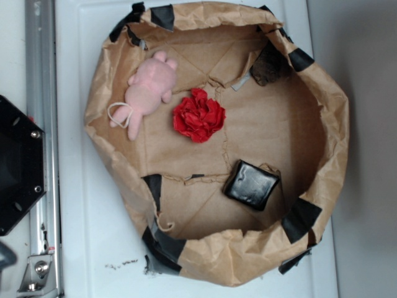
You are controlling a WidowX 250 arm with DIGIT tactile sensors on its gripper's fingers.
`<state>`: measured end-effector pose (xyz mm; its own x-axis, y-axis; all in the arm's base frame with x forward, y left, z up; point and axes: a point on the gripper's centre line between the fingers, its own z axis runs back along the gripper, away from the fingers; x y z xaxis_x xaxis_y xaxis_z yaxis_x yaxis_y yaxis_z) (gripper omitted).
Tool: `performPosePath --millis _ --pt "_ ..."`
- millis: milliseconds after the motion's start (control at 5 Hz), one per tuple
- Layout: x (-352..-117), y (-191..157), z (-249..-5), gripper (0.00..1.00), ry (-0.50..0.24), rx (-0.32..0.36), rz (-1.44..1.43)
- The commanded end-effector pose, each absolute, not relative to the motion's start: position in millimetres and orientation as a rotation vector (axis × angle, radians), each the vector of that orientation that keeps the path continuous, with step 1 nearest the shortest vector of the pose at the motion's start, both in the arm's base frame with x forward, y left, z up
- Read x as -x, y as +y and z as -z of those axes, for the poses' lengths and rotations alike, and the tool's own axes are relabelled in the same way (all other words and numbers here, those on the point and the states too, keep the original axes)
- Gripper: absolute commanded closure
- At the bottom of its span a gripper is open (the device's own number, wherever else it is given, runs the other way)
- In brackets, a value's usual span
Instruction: Grab the black box.
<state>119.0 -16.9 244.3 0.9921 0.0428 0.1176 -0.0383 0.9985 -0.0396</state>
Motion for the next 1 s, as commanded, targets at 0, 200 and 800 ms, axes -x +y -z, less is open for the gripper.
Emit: performPosePath --millis 0,200,800 --pt "-119.0 -16.9 -244.3 0.0 -0.119 0.037 -0.041" --pt "-118.2 -26.7 -247.8 0.0 -0.131 0.051 0.048" --pt "-198.3 -31.1 -221.6 0.0 -0.136 0.056 0.175"
